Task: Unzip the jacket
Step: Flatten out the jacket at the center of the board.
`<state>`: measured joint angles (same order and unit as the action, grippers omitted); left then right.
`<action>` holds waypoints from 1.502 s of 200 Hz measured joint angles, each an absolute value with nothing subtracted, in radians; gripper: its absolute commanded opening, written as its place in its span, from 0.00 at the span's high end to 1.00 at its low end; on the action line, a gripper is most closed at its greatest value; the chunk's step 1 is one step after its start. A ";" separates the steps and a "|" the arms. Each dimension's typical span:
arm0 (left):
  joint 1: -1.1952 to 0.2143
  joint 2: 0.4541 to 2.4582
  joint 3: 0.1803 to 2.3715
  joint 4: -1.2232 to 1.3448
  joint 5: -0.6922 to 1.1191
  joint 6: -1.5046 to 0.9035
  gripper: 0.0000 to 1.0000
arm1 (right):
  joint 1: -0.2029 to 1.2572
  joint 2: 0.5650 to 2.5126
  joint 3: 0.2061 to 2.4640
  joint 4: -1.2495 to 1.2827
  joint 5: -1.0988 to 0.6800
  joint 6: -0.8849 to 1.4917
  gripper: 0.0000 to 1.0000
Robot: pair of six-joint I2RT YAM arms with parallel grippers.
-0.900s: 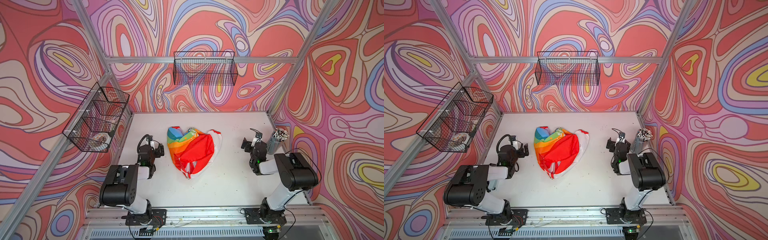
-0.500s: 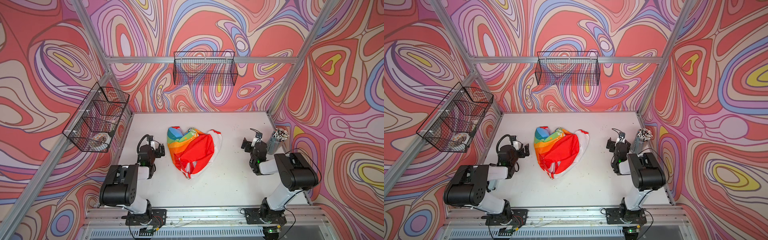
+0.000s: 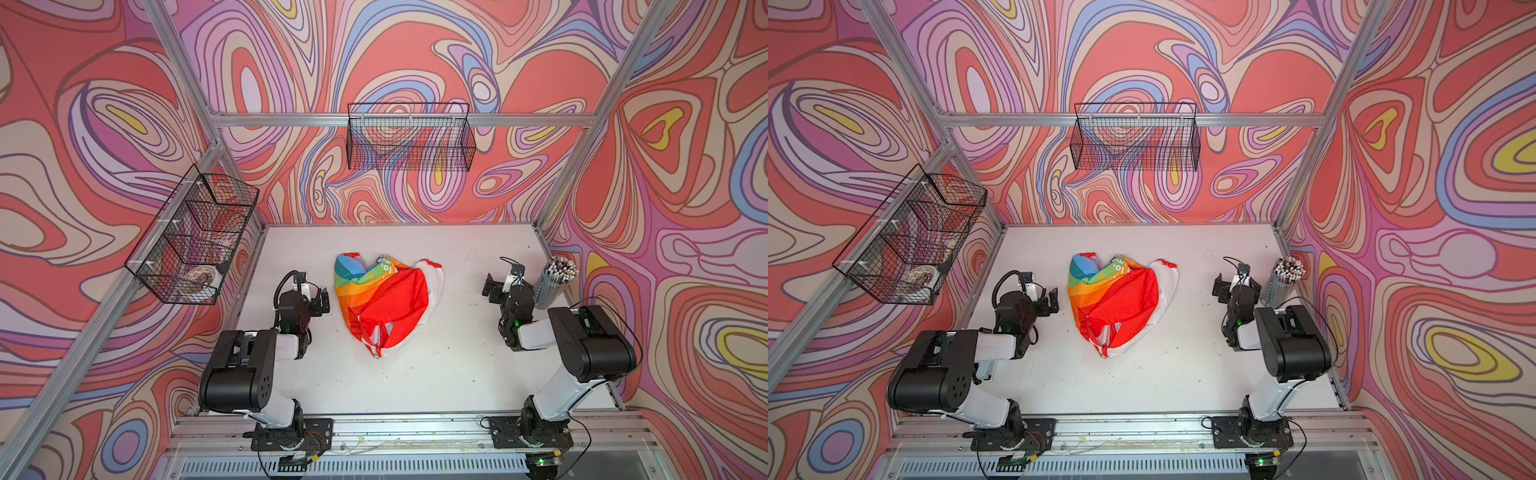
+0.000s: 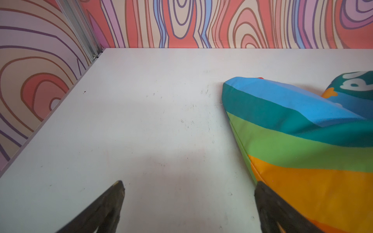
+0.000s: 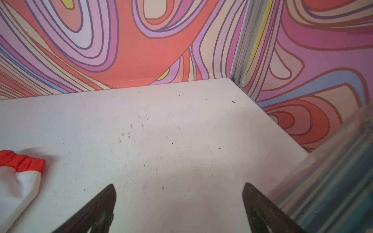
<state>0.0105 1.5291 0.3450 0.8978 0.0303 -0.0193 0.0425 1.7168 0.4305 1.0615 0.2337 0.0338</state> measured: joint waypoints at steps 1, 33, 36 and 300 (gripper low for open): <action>0.010 1.527 0.342 0.899 0.028 -0.019 0.00 | 0.043 1.717 0.429 1.063 0.234 0.033 0.02; -0.050 1.301 0.285 0.776 -0.089 -0.029 0.00 | 0.043 1.579 0.369 0.991 0.229 0.030 0.02; -0.055 1.262 0.287 0.756 -0.099 -0.036 0.00 | 0.043 1.551 0.371 0.971 0.228 0.033 0.02; -0.677 1.478 1.031 -0.012 0.024 -0.430 0.34 | 0.328 1.834 1.394 -0.450 -0.356 0.154 0.37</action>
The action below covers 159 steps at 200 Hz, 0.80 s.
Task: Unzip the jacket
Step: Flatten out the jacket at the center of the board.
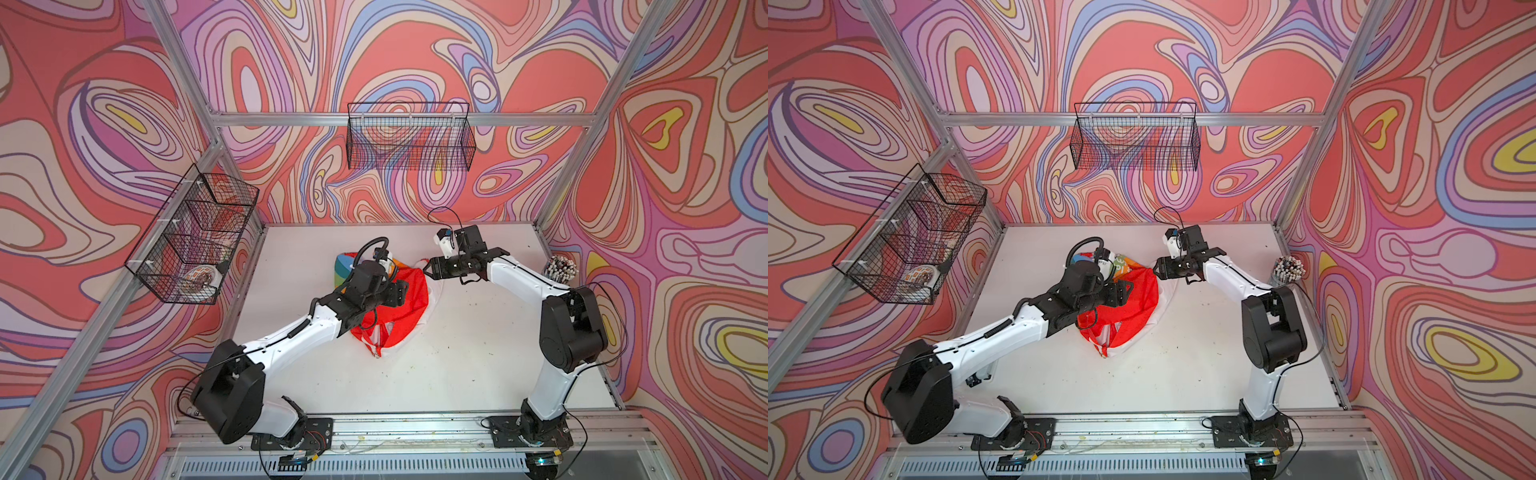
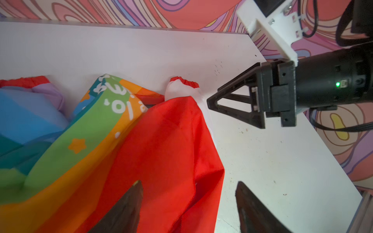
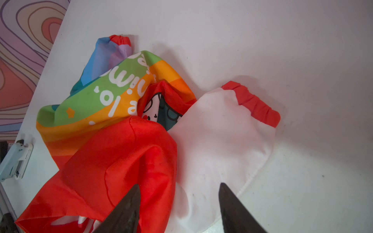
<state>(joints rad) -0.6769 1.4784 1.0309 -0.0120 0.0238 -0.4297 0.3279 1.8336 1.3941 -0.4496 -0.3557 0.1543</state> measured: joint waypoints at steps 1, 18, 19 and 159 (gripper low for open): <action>-0.678 1.487 1.039 -0.011 0.023 -0.429 0.34 | 0.328 1.834 1.394 -0.450 -0.356 0.155 0.37; -0.690 1.570 1.125 -0.017 0.018 -0.415 0.34 | 0.327 1.834 1.395 -0.449 -0.360 0.192 0.37; -0.691 1.577 1.132 -0.019 0.017 -0.414 0.35 | 0.327 1.834 1.395 -0.449 -0.361 0.194 0.37; -0.719 1.863 1.265 -0.082 -0.063 -0.425 0.52 | 0.328 1.834 1.395 -0.465 -0.340 0.251 0.38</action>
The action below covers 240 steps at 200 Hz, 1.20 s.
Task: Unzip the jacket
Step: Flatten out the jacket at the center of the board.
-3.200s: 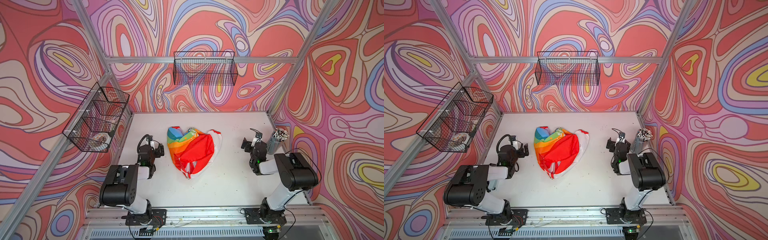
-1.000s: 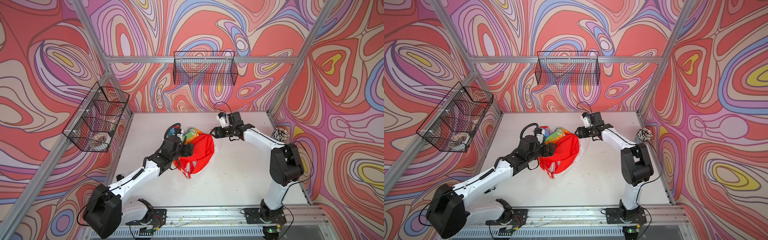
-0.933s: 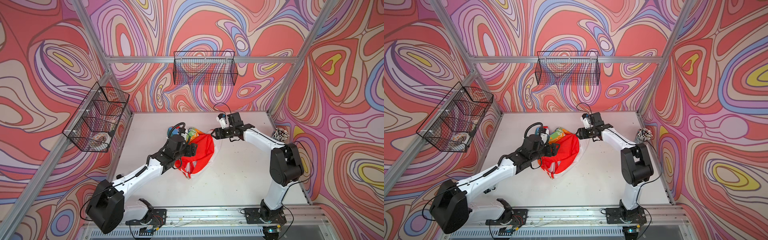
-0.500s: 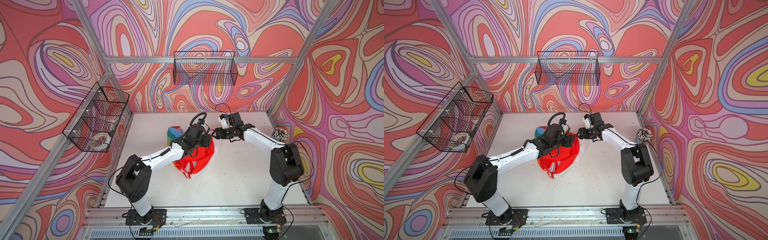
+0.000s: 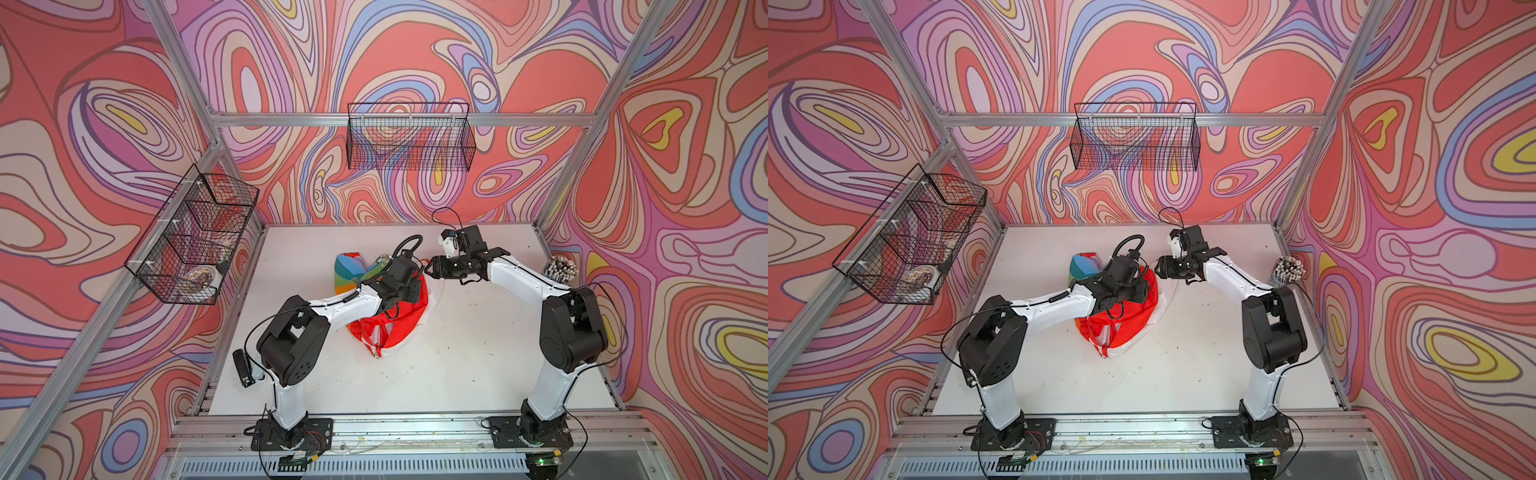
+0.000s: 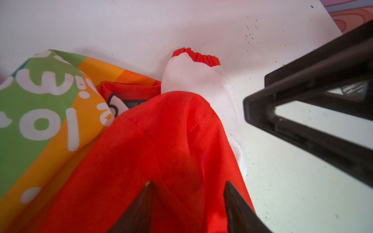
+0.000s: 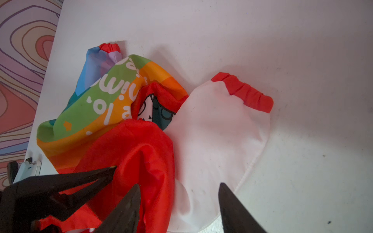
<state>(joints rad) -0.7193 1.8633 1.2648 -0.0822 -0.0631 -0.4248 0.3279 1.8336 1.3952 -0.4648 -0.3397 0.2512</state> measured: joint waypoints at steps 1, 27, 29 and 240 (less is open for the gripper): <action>-0.719 1.865 1.266 -0.082 -0.063 -0.425 0.53 | 0.328 1.834 1.395 -0.465 -0.340 0.251 0.38; -0.719 1.874 1.280 -0.105 -0.074 -0.431 0.72 | 0.328 1.833 1.391 -0.458 -0.342 0.252 0.37; -0.719 1.874 1.281 -0.107 -0.075 -0.431 0.73 | 0.328 1.833 1.390 -0.456 -0.342 0.252 0.37; -0.620 1.606 1.195 -0.168 0.136 -0.325 1.00 | 0.331 1.740 1.251 -0.323 -0.654 -0.041 0.32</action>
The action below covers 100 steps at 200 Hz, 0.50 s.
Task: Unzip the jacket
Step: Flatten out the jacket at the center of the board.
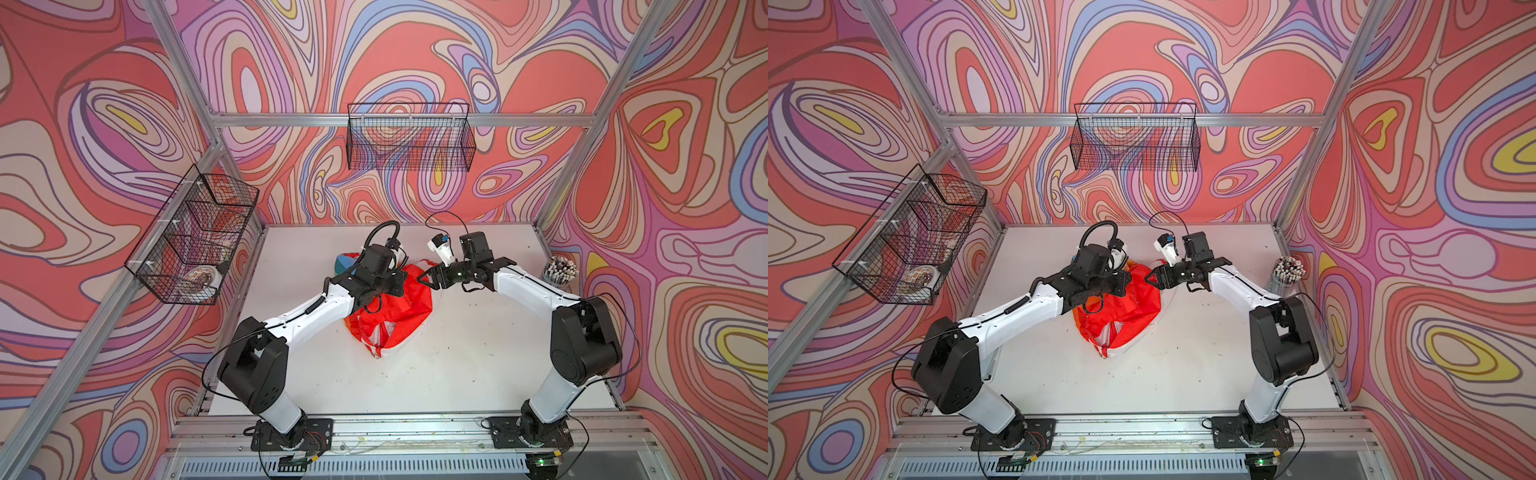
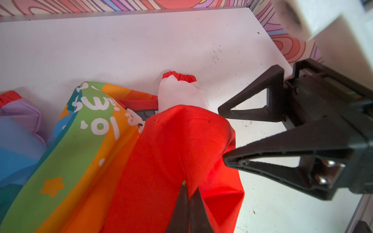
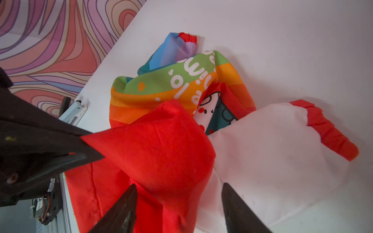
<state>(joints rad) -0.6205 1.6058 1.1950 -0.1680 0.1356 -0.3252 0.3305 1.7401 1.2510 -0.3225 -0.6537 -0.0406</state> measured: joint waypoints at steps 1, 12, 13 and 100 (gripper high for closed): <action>-0.620 1.606 1.195 -0.169 0.136 -0.325 1.00 | 0.331 1.740 1.251 -0.323 -0.655 -0.041 0.32; -0.618 1.605 1.195 -0.173 0.139 -0.322 1.00 | 0.332 1.746 1.251 -0.322 -0.670 -0.053 0.32; -0.617 1.605 1.195 -0.174 0.139 -0.322 1.00 | 0.332 1.747 1.251 -0.323 -0.670 -0.054 0.32; -0.614 1.604 1.195 -0.192 0.157 -0.314 1.00 | 0.355 1.843 1.317 -0.320 -0.730 -0.076 0.47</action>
<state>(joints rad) -0.6140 1.6039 1.1950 -0.1917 0.1574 -0.3141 0.3553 1.8427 1.3167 -0.3199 -0.7303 -0.0765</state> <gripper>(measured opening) 0.047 0.564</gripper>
